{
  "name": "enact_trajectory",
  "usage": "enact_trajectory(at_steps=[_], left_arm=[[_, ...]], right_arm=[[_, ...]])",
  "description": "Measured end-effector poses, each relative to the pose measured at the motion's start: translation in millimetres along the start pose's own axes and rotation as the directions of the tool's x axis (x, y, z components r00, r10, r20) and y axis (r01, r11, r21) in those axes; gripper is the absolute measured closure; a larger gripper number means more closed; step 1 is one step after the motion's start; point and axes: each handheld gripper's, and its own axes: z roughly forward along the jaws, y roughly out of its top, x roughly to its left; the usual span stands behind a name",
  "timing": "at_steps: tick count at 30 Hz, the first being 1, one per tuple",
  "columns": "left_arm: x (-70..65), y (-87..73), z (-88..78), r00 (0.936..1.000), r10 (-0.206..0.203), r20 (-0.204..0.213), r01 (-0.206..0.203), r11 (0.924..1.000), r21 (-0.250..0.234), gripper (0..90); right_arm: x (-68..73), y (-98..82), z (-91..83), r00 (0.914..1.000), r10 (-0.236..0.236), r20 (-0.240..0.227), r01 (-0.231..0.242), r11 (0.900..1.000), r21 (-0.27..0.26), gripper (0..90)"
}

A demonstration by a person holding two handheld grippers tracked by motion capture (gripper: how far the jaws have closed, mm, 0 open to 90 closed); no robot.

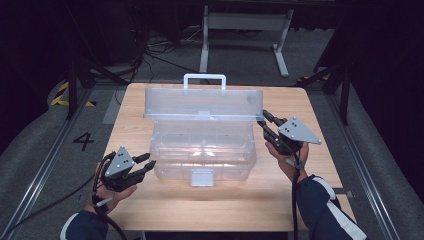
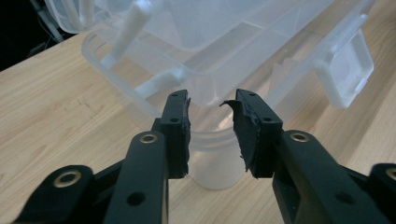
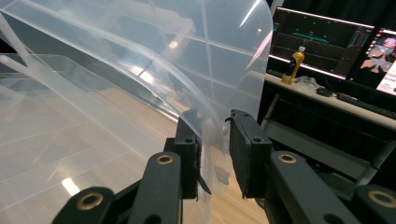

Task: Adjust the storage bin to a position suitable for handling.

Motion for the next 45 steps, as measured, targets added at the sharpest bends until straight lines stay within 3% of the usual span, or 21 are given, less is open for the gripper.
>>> enact_trajectory(at_steps=[6, 9, 11, 15, 16, 18, 25, 29, 33, 41, 45], left_arm=[[-0.6, -12.2, -3.1, 0.9999, 0.009, -0.007, -0.008, 0.9987, 0.050, 60.3], [5.1, -29.2, -9.1, 0.9989, -0.041, -0.022, 0.042, 0.9954, 0.086, 55.3], [6.9, -34.2, -9.4, 0.9985, -0.049, -0.025, 0.051, 0.9937, 0.100, 52.2], [10.2, -55.5, -5.0, 0.9976, -0.063, -0.030, 0.067, 0.9809, 0.183, 48.6], [11.6, -65.3, -2.4, 0.9963, -0.078, -0.037, 0.084, 0.9729, 0.216, 45.3], [13.1, -69.6, -0.9, 0.9959, -0.082, -0.037, 0.088, 0.9706, 0.224, 43.4], [19.2, -87.2, 7.6, 0.9908, -0.133, -0.022, 0.134, 0.9511, 0.278, 32.7], [18.3, -89.3, 10.4, 0.9868, -0.162, -0.007, 0.158, 0.9497, 0.270, 29.0], [18.3, -94.8, 11.8, 0.9891, -0.147, -0.004, 0.145, 0.9638, 0.224, 22.4], [17.6, -94.8, 12.0, 0.9859, -0.167, -0.011, 0.165, 0.9595, 0.228, 20.7], [19.0, -94.8, 12.5, 0.9874, -0.158, -0.007, 0.156, 0.9612, 0.228, 19.8]], right_arm=[[-0.6, 4.1, 3.5, 0.9996, -0.013, 0.024, 0.013, 1.000, 0.002, 76.3], [-2.4, 5.9, 6.0, 0.9992, -0.023, 0.032, 0.023, 1.000, 0.004, 77.5], [-2.7, 6.5, 6.7, 0.9991, -0.027, 0.034, 0.027, 1.000, 0.004, 77.8], [-4.8, 9.7, 10.3, 0.9986, -0.032, 0.042, 0.032, 0.999, 0.009, 78.5], [-7.8, 11.5, 12.7, 0.9992, -0.020, 0.035, 0.020, 1.000, 0.011, 78.8], [-9.4, 12.4, 13.8, 0.9995, -0.013, 0.029, 0.012, 1.000, 0.014, 78.9], [-18.2, 19.6, 21.2, 0.9999, -0.005, 0.014, 0.004, 0.999, 0.036, 80.0], [-22.1, 23.3, 24.3, 0.9999, -0.014, 0.004, 0.014, 0.999, 0.051, 80.0], [-26.2, 25.9, 27.6, 1.0000, 0.003, -0.009, -0.002, 0.998, 0.060, 80.0], [-36.3, 30.2, 35.4, 0.9990, 0.024, -0.036, -0.021, 0.997, 0.073, 80.0], [-40.4, 33.2, 38.4, 0.9983, 0.029, -0.051, -0.024, 0.996, 0.087, 79.9]])
